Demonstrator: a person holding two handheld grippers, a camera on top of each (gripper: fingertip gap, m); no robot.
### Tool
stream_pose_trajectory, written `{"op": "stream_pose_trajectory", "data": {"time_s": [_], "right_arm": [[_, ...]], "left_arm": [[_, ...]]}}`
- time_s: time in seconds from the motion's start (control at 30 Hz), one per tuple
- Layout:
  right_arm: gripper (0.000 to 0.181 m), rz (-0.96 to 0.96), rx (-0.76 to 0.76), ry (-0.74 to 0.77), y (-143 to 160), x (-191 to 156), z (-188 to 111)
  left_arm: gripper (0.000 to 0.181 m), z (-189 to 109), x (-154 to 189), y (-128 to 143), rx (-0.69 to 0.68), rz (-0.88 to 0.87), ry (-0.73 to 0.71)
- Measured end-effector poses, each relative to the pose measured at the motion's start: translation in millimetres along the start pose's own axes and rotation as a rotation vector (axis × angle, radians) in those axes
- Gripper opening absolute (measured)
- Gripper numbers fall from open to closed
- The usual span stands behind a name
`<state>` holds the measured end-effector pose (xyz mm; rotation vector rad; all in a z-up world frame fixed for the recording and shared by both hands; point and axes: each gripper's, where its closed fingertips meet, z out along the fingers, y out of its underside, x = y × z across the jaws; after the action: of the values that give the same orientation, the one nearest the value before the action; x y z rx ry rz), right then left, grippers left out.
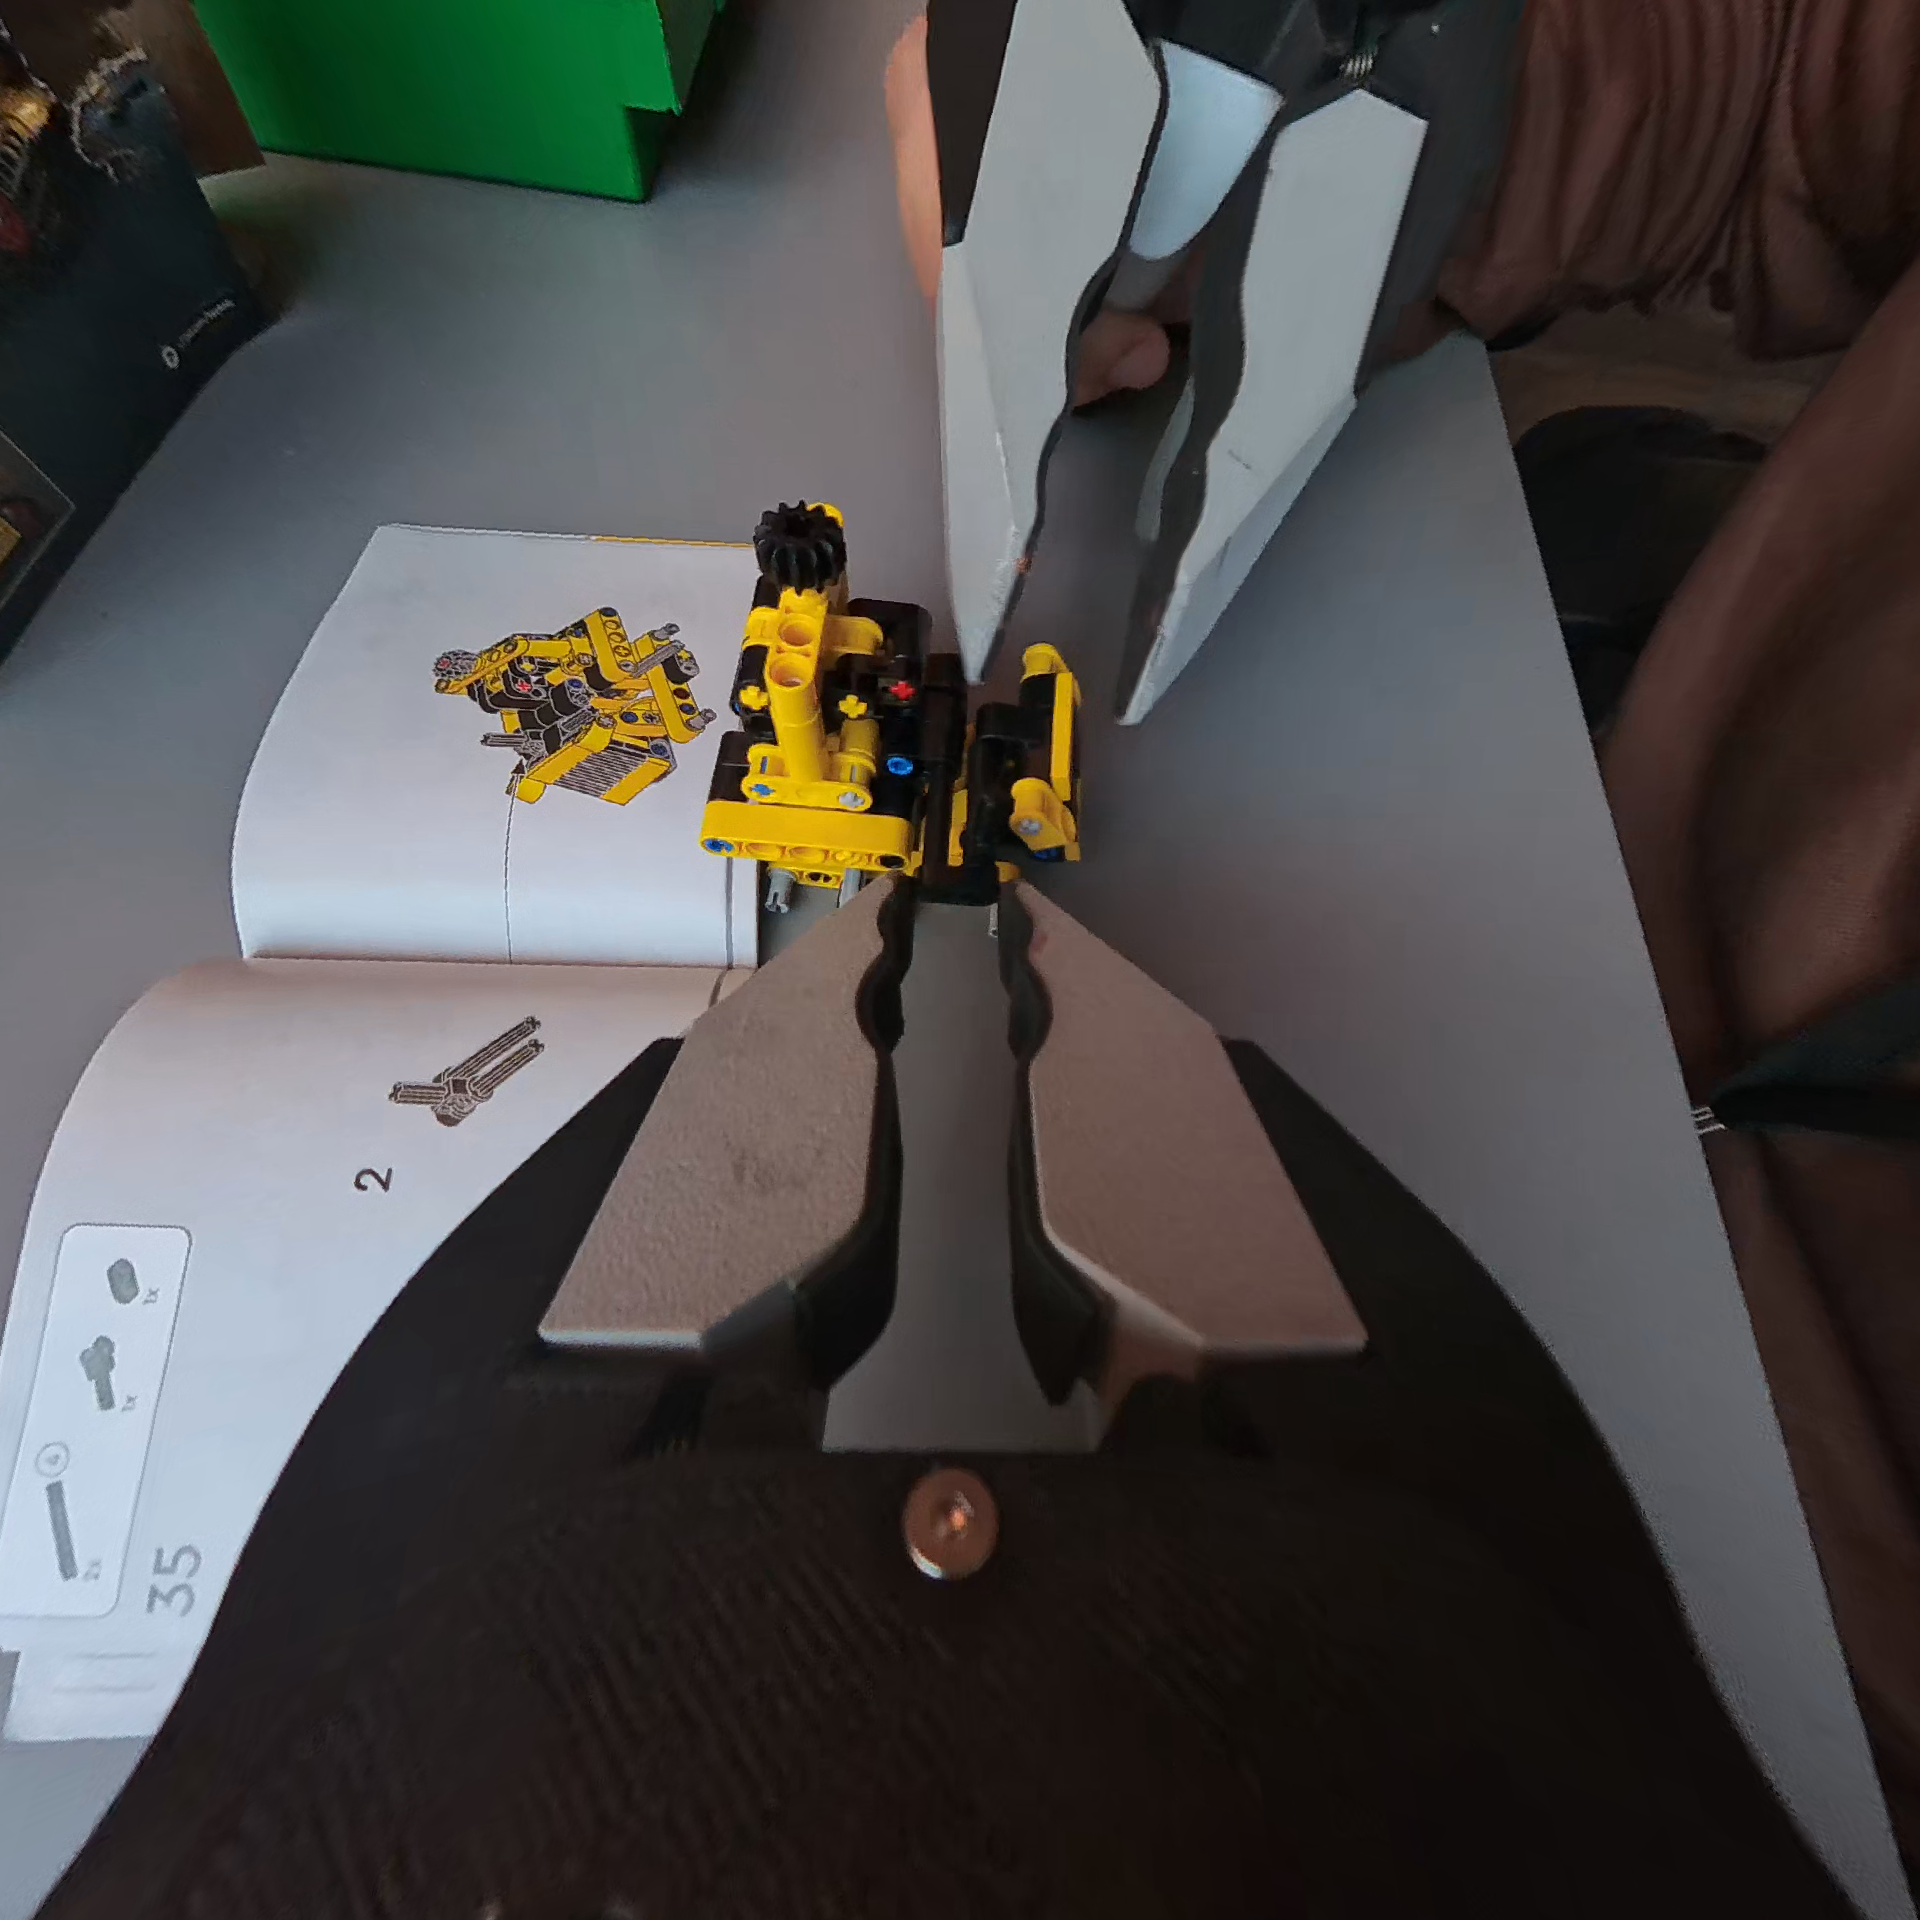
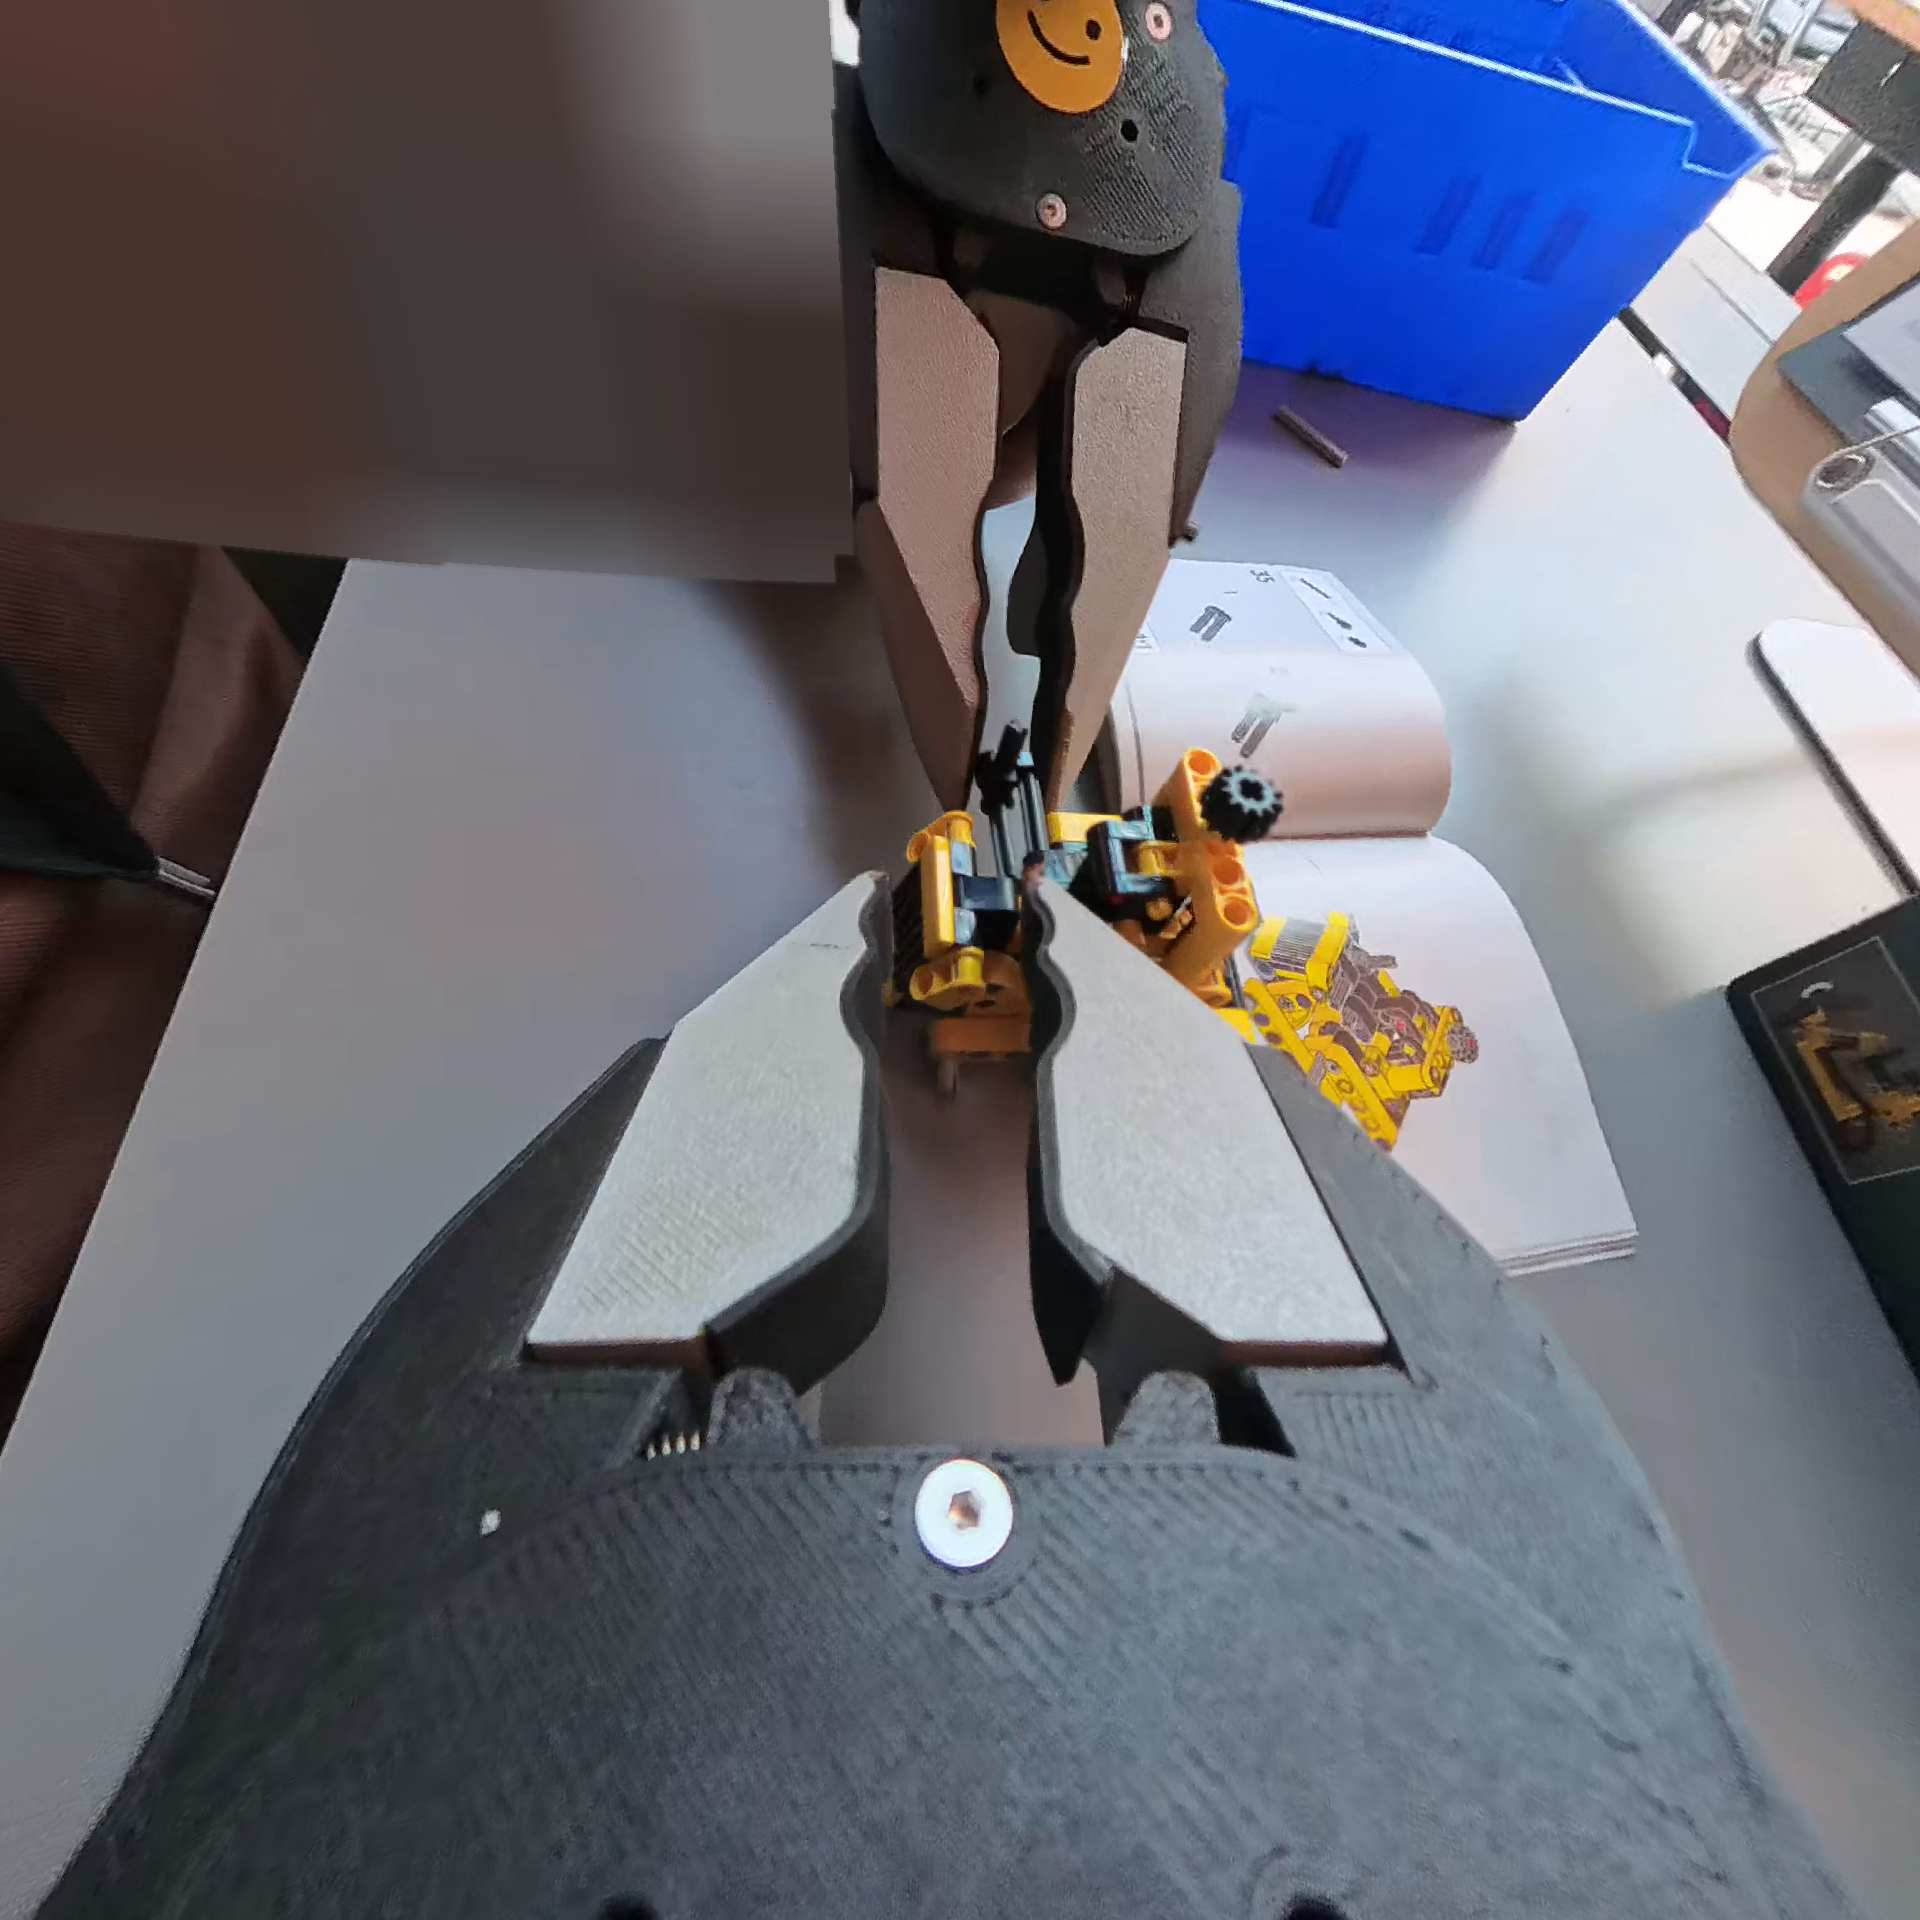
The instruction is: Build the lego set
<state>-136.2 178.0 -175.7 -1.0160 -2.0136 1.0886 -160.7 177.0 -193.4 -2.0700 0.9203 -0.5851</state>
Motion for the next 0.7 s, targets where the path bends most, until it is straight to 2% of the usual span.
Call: {"op": "stream_pose_trajectory", "data": {"time_s": [0.1, 0.33, 0.7], "right_arm": [[0.029, -0.041, -0.036, 0.001, 2, -5, 7], [0.020, -0.199, -0.097, 0.090, 3, -2, 10], [0.016, -0.311, -0.124, 0.102, 3, -5, 15]], "left_arm": [[0.013, 1, 0, -1, 0.003, -0.016, 0.021], [0.013, 0, 3, -1, -0.003, 0.003, 0.025], [0.013, 2, 5, -1, -0.040, 0.022, 0.008]]}}
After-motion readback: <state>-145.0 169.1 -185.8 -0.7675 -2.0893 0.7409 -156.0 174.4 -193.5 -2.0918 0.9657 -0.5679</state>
